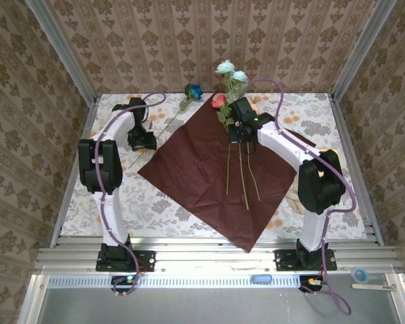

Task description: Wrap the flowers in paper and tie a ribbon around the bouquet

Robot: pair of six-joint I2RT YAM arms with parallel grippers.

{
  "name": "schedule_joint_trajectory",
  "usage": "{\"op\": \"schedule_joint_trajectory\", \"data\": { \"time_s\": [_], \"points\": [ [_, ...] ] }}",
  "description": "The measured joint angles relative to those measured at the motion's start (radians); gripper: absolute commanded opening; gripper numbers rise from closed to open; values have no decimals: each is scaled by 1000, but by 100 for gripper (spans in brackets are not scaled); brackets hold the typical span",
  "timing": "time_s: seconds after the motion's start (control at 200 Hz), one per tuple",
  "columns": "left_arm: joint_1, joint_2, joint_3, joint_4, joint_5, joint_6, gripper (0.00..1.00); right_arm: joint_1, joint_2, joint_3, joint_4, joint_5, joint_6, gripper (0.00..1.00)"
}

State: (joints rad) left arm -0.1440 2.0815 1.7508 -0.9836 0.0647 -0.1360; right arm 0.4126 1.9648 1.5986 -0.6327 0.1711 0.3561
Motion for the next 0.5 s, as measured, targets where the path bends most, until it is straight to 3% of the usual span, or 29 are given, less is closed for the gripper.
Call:
{"op": "schedule_joint_trajectory", "data": {
  "time_s": [0.07, 0.135, 0.235, 0.5],
  "points": [
    [0, 2, 35, 0, 0, 6, 46, -16, 82, 47, -35, -8, 4, 17],
    [0, 11, 73, 0, -2, 16, 48, -31, 154, 93, -76, -23, 10, 38],
    [-3, 42, 125, 7, -17, 30, 49, -42, 216, 149, -129, -35, 3, 56],
    [-14, 239, 304, 12, -47, 42, 49, -10, 124, 197, -202, -48, 4, 60]
  ]
}}
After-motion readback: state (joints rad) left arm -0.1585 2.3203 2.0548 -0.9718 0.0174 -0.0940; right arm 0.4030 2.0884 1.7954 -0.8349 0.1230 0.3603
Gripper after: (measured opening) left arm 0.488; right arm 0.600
